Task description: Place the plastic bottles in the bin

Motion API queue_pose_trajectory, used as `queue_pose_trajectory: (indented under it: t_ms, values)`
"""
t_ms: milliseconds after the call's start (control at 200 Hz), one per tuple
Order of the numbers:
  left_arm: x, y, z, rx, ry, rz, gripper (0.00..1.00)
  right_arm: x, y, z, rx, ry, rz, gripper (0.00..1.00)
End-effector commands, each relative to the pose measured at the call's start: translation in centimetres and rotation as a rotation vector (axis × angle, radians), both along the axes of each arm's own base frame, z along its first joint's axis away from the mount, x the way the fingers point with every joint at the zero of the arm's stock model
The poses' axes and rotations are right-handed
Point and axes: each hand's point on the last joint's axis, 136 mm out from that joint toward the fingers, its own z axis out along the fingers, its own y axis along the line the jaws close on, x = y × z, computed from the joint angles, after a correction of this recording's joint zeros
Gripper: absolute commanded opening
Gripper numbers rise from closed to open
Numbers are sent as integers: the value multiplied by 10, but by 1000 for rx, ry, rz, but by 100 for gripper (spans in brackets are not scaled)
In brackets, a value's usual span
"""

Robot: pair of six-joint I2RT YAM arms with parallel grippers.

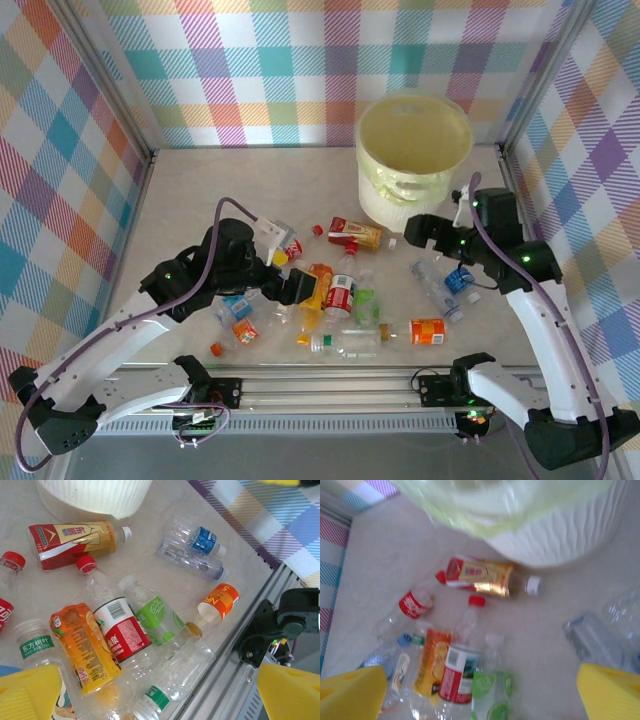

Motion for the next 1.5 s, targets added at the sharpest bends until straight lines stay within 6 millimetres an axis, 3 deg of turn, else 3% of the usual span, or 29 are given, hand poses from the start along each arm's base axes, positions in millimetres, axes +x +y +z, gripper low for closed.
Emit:
queue_pose_trajectory:
  t_ms: [0,160,370,565,680,1080,1495]
  values:
    - [-14,1,4,8,-28,-71,100,-22,9,-33,26,146,-7,90]
    - [-15,4,-2,30,-36,-74,100,-38,21,-82,-47,293,-8,86]
    - [-13,5,-11,54,-28,-70,100,-55,39,-119,-135,409,16,93]
    - [-15,6,-19,70,-19,-79,100,-66,62,-140,-107,446,60,94]
    - [-17,7,-20,65,-26,-83,100,-70,69,-153,-124,460,66,87]
    - [-16,4,-23,48,-19,-79,100,-67,98,-192,-162,483,119,81]
    - [-14,7,-22,45,-19,-55,100,-63,109,-226,-199,508,114,76]
